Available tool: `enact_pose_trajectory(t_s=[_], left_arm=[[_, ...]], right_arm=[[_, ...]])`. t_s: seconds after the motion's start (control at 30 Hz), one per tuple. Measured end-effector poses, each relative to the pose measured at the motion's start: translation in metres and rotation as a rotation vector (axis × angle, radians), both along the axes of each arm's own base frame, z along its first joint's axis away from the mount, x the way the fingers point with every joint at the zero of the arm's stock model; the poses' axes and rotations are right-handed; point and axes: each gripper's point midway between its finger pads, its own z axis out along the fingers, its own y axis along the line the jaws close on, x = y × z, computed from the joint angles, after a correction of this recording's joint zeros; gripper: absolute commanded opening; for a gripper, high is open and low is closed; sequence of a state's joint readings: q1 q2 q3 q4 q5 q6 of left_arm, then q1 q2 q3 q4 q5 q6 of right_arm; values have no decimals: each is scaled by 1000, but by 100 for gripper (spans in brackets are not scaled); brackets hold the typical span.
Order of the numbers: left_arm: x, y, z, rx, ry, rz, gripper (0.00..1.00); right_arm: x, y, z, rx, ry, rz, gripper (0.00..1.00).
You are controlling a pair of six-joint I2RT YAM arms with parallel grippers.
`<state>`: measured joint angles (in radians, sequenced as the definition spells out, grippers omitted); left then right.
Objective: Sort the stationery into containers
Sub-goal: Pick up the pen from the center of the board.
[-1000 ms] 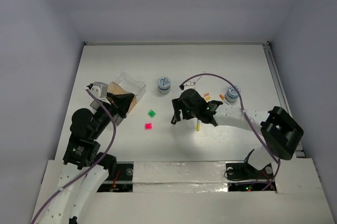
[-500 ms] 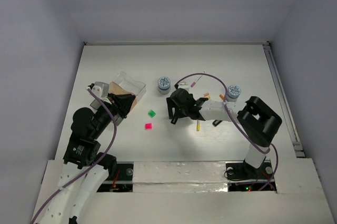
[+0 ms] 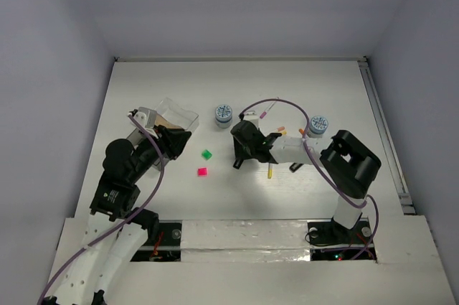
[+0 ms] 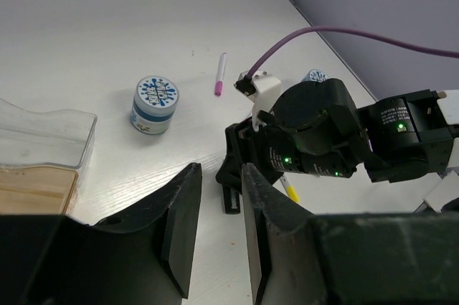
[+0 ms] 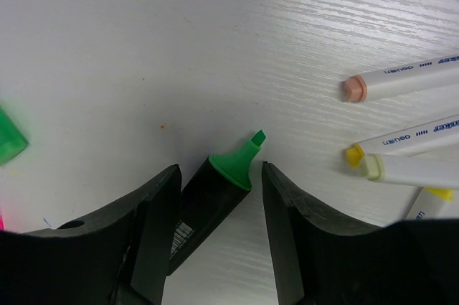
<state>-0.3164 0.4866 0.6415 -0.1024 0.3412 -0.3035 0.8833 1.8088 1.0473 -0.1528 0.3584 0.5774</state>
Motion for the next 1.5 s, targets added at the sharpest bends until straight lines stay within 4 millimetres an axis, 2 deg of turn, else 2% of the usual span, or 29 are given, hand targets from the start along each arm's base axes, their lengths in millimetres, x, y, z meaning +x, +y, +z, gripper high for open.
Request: enact_pose_trajectory(t_s=[0.03,0.13,0.27,0.3,0.4,0.73,0.8,0.93,1.07,1.33,1.5], left_arm=[[0,-1,-1,1,5,-4,27],[1,-3,-3,3,13,-14,27],[0,-3,-3,3,15,-18,28],[0,-3,-3,3,15,-18,28],[0,-3,-3,3,15,-19,30],[0,-3,-3,2,13,-18,33],[0,-3,-3,2,13,-18,34],[0,-3,-3,2,13,-18,34],[0,-3,-3,3,13,-18,34],[0,-3,-3,2,13,-18,35],[0,-3,-3,3,14,-17,35]], right_arm=[[0,0,0,0,0,-1,61],[1,1,1,2,0,-3,70],[0,0,1,-2,3,-4,71],[0,0,1,-2,4,-3,70],[-3,-2,1,-3,14,-1,60],[-21,10,3,72,86,54,55],[-21,12,4,83,90,63,52],[-23,14,1,88,101,72,52],[-19,18,1,81,96,74,48],[-11,17,0,37,76,76,47],[-6,20,-1,-19,61,79,52]])
